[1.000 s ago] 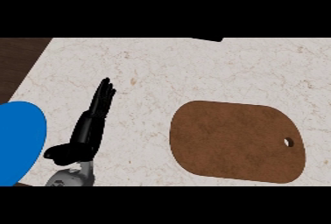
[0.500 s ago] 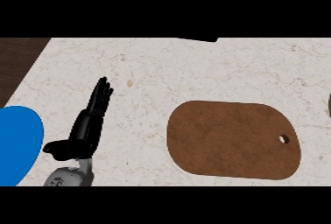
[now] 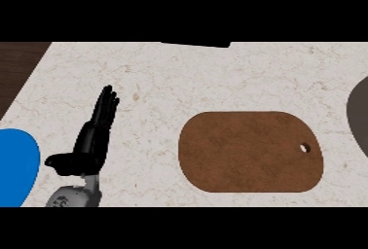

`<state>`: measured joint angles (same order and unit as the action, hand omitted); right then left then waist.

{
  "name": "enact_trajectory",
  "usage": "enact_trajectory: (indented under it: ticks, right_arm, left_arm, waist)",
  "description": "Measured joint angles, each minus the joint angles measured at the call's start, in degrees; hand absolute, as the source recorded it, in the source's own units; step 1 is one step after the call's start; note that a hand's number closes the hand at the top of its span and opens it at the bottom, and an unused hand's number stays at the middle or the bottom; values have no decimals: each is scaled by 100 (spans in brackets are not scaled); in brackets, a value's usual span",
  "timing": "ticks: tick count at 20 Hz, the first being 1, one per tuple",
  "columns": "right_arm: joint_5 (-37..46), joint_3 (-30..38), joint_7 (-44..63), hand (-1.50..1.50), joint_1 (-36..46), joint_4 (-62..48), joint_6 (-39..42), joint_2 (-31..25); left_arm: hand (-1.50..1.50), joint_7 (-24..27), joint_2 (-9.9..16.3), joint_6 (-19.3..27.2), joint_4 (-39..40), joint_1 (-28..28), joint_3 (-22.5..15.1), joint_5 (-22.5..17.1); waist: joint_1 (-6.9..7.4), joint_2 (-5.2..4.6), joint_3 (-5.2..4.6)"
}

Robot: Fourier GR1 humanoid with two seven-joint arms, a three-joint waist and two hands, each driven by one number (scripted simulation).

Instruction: Pick the croissant from the cutting board and place it in the pot

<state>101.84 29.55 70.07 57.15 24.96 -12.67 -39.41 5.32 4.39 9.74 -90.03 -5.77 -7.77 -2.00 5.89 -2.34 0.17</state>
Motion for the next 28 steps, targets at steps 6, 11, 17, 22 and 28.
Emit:
enact_trajectory:
  ticks: [6, 11, 17, 22, 28]
  right_arm:
    - [-61, 460, -131, 150, -277, -128, -240, 22]
    - [-370, 982, -337, 150, -621, -239, -574, 193]
    - [-743, 1642, -405, 150, -933, -397, -857, 199]
    - [-1202, 2290, -420, -150, -1107, -489, -1053, 272]
    - [-1511, 2582, -1035, -150, -1227, -78, -2213, 507]
  left_arm:
    - [0, 93, -5, 24, -25, 291, 33, -11]
    - [0, 163, -23, 55, 53, 338, 99, -22]
    - [0, 112, -40, 89, -100, 400, 59, 16]
    - [0, 80, -25, 73, -155, 425, 78, -2]
    - [0, 129, 19, 38, -103, 443, 162, -30]
  waist:
    - [-185, 79, 1]
    - [-300, 105, 5]
    - [-324, 116, 9]
    - [-346, 160, -74]
    - [-374, 198, -117]
